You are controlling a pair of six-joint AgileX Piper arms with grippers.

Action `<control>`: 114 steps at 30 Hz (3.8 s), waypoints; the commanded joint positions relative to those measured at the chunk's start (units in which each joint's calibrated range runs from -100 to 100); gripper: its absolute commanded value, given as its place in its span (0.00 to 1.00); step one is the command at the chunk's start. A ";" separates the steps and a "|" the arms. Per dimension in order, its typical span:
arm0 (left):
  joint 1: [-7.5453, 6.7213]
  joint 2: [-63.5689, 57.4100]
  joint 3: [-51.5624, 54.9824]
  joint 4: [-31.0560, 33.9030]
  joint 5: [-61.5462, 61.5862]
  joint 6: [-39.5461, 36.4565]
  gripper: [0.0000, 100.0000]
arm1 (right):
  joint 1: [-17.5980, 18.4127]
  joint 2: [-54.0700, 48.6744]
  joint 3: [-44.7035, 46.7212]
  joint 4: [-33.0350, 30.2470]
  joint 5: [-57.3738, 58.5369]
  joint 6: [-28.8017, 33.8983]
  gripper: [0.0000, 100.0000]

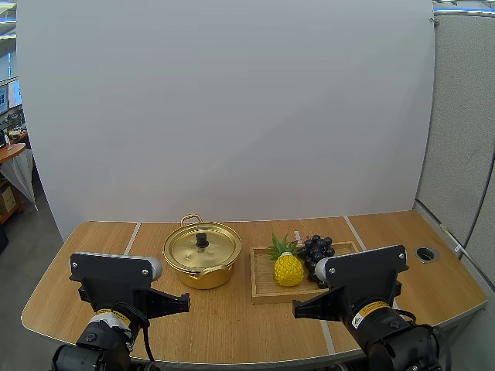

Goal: Open the pot, put the grape inside, and close it

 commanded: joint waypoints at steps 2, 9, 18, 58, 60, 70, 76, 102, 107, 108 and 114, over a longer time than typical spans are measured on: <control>-0.17 -0.25 -11.23 0.24 -1.22 1.50 0.00 | -0.18 -0.25 -13.05 -0.61 0.05 0.10 0.00; -0.17 -0.25 -26.43 0.24 6.96 5.68 0.00 | -0.18 -0.25 -26.93 -1.02 7.48 0.10 0.00; -0.17 -0.25 -45.04 0.24 19.47 5.87 0.00 | -0.18 -0.25 -45.76 -1.02 32.26 0.10 0.00; -0.17 35.73 -58.22 0.24 49.75 6.16 0.02 | -0.18 28.86 -62.14 -1.02 64.60 -1.44 0.22; -0.17 36.18 -58.22 0.24 50.22 6.16 0.12 | -0.18 28.86 -62.14 -1.02 64.60 -1.44 0.45; -0.17 36.18 -58.22 0.60 50.24 10.80 1.00 | -0.18 28.86 -62.14 -1.08 62.77 -1.44 1.00; -0.17 36.18 -58.22 -0.18 51.14 18.17 1.00 | -0.18 28.86 -62.14 -1.08 63.10 -1.44 1.00; -0.89 76.29 -59.62 -18.07 39.66 44.23 1.00 | -0.18 28.86 -62.14 -1.08 63.32 -1.44 1.00; -2.85 82.61 -63.10 -18.07 39.53 43.89 1.00 | -0.18 28.86 -62.14 -1.08 63.32 -1.44 1.00; -3.23 83.71 -63.83 -18.21 39.53 43.68 1.00 | -0.18 28.86 -62.14 -1.08 63.32 -1.44 1.00; -3.74 89.87 -66.61 -17.93 38.25 43.06 1.00 | -0.18 28.86 -62.14 -1.08 63.32 -1.44 1.00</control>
